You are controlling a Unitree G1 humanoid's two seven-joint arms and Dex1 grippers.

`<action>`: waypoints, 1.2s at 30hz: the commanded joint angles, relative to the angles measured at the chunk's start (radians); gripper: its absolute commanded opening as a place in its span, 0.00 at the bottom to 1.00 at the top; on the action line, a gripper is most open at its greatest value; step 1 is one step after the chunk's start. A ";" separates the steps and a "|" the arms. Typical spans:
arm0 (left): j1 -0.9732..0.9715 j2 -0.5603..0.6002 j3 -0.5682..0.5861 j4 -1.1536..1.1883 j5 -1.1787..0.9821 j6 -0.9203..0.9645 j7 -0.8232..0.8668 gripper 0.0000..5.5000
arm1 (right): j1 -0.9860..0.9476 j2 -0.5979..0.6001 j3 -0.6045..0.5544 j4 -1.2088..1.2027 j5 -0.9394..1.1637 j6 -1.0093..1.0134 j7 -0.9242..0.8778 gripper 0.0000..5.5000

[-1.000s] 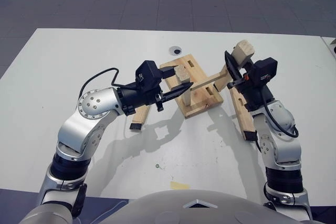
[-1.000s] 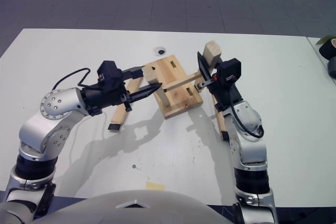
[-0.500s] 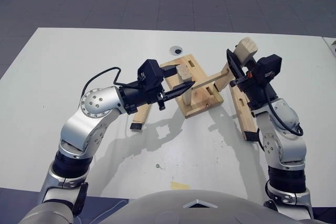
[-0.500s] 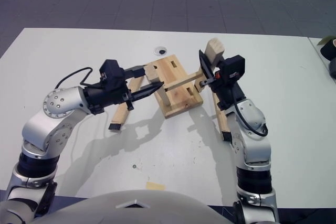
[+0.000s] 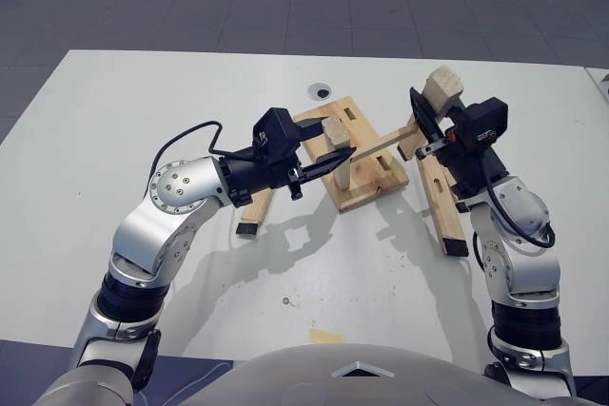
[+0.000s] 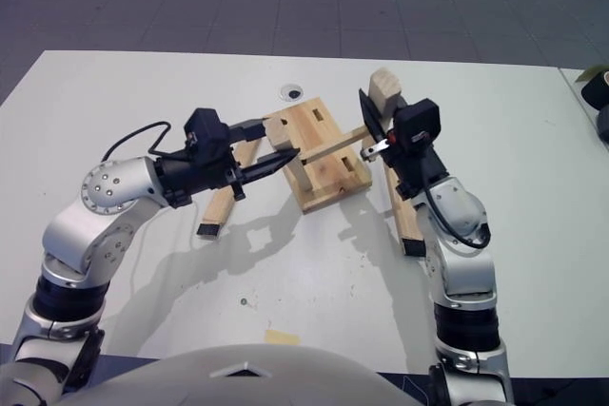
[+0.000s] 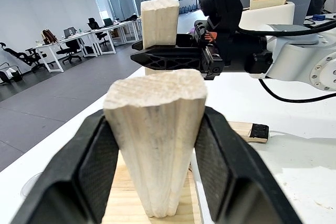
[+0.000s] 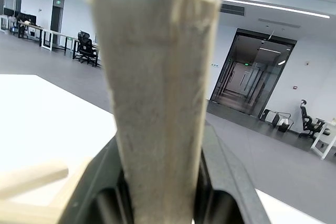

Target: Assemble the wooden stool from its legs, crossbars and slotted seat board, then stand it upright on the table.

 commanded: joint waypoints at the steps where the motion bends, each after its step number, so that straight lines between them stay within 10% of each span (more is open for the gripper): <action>1: -0.060 0.010 -0.011 0.028 0.012 0.040 -0.018 0.37 | -0.033 0.005 0.071 -0.048 0.001 -0.076 0.067 0.18; 22: -0.070 -0.009 -0.014 0.065 0.052 0.027 -0.032 0.37 | -0.060 0.179 -0.119 -0.105 0.528 0.314 -0.108 0.18; 36: -0.068 -0.011 -0.017 0.082 0.065 0.016 -0.036 0.37 | -0.130 0.060 -0.154 -0.040 0.544 0.552 -0.183 0.18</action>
